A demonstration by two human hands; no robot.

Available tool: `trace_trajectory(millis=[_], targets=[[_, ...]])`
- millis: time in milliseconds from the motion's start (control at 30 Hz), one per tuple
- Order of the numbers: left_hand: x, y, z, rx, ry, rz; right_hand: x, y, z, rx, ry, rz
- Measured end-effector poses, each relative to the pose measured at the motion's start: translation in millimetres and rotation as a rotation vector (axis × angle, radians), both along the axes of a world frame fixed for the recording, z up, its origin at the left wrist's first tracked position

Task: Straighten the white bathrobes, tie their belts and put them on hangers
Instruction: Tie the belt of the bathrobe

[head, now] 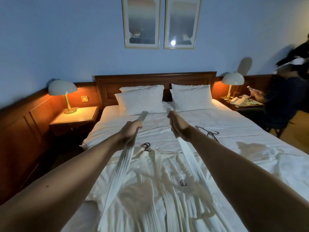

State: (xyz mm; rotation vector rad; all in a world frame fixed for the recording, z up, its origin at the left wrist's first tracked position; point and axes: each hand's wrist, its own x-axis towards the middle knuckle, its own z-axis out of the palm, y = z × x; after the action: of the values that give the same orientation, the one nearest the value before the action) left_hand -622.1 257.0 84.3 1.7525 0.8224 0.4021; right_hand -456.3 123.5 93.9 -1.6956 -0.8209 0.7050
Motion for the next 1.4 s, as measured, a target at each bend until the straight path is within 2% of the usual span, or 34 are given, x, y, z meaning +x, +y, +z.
trace_trajectory(millis=[67, 200, 267, 367, 467, 567, 667, 767, 867, 967, 1067, 1233, 1300, 1400], targets=[[2, -1, -7, -0.067, -0.033, -0.020, 0, 2, -9, -0.022, -0.027, -0.114], [10, -11, -24, 0.088, -0.081, -0.039, -5, 3, -34, -0.083, -0.226, -0.078], [17, -19, -31, 0.153, -0.109, -0.073, -7, 5, -48, -0.059, -0.227, -0.081], [24, -27, -45, 0.056, -0.171, -0.049, -6, 11, -70, -0.032, -0.254, -0.121], [33, -32, -60, 0.069, -0.142, 0.005, 1, 9, -89, -0.005, -0.258, -0.164], [39, -35, -69, 0.104, -0.129, 0.128, 9, 0, -107, -0.002, -0.153, -0.090], [46, -39, -74, 0.066, -0.102, 0.128, 15, -4, -122, -0.021, -0.144, -0.113], [49, -41, -77, -0.016, -0.107, 0.088, 18, -1, -118, -0.024, -0.230, -0.244], [50, -41, -77, -0.095, -0.135, 0.064, 23, 3, -111, -0.010, -0.272, -0.223], [52, -37, -80, -0.026, -0.126, 0.090, 21, 5, -108, 0.020, -0.336, -0.135], [50, -34, -83, 0.004, -0.110, 0.111, 15, 8, -111, 0.043, -0.319, -0.132], [41, -30, -82, -0.268, -0.192, -0.004, 12, 12, -113, -0.003, -0.269, -0.215], [42, -28, -84, -0.263, -0.185, -0.009, 11, 13, -113, -0.004, -0.290, -0.179], [45, -23, -87, -0.139, -0.167, 0.091, 6, 10, -114, 0.059, -0.234, -0.072]])
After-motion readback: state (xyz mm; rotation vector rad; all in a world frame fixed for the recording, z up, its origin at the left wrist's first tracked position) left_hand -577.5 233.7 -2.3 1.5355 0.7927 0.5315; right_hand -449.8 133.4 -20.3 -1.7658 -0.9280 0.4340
